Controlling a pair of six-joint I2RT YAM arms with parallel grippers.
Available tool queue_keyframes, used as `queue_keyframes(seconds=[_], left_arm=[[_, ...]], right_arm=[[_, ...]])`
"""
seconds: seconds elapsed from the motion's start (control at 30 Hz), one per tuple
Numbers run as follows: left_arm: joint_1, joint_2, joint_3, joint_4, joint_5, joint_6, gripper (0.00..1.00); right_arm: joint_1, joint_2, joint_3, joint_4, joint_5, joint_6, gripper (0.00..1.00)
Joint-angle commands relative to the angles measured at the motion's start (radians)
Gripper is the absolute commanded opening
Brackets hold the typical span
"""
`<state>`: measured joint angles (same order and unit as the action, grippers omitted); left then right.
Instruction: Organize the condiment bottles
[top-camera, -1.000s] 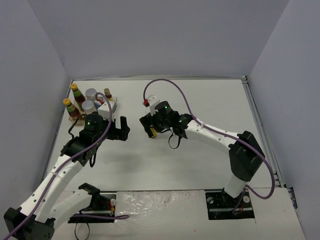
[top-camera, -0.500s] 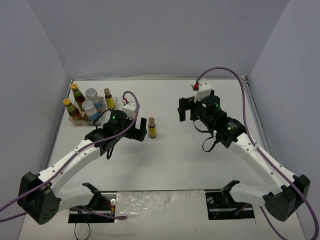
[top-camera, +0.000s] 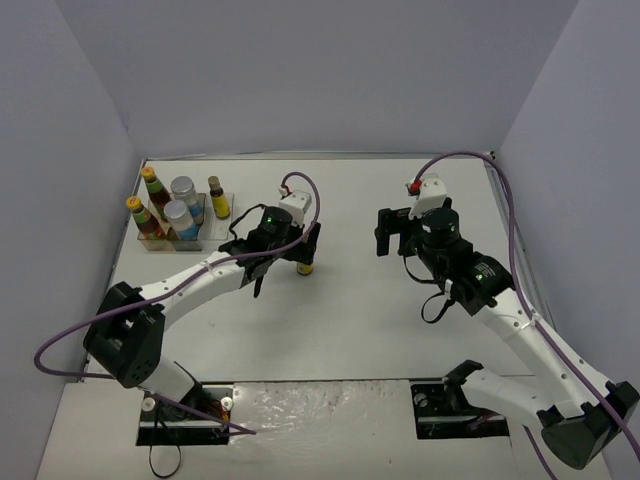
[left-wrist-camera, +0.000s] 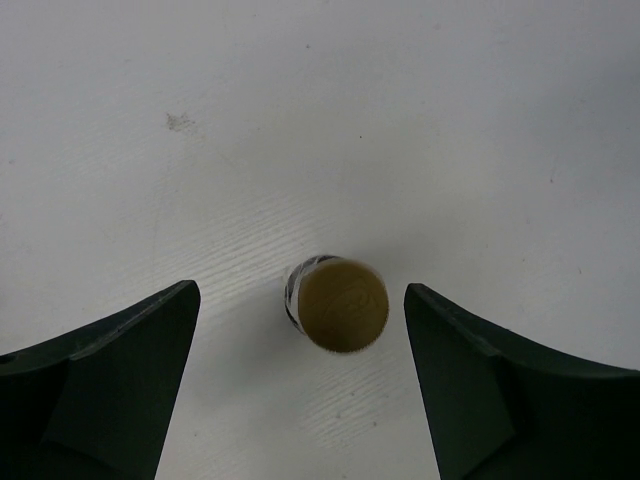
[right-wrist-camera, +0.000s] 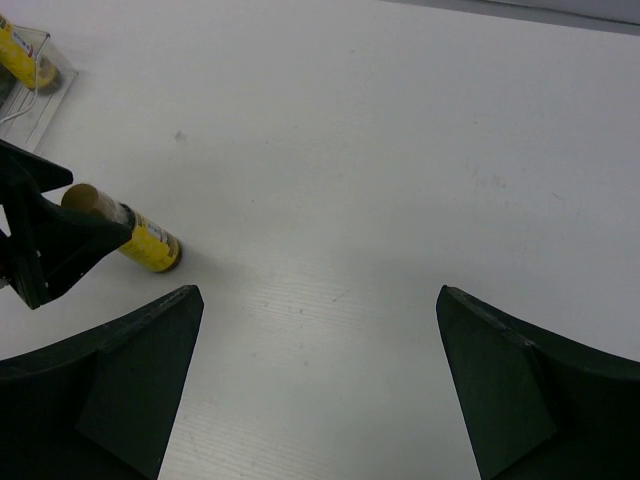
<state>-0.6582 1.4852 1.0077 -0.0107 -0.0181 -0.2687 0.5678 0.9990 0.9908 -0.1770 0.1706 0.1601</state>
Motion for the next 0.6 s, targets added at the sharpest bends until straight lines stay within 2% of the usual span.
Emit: queue_keyframes(seconds=[0.0, 0.2, 0.23, 0.47, 0.57], left_arm=[[-0.003, 0.035, 0.087, 0.099, -0.015, -0.001, 0.74], [-0.005, 0.047, 0.087, 0.087, 0.0, -0.02, 0.46], [-0.006, 0.043, 0.086, 0.081, 0.001, -0.023, 0.44], [-0.008, -0.021, 0.081, 0.017, -0.024, -0.014, 0.07], [0.018, -0.087, 0.086, -0.024, -0.064, 0.004, 0.03]], right_arm=[[-0.011, -0.048, -0.002, 0.016, 0.047, 0.013, 1.0], [-0.016, -0.065, -0.011, 0.004, 0.066, 0.007, 1.0], [-0.016, -0.065, -0.012, 0.005, 0.069, 0.006, 1.0], [-0.019, -0.031, -0.005, 0.008, 0.066, -0.012, 1.0], [-0.02, -0.018, 0.003, 0.012, 0.064, -0.021, 1.0]])
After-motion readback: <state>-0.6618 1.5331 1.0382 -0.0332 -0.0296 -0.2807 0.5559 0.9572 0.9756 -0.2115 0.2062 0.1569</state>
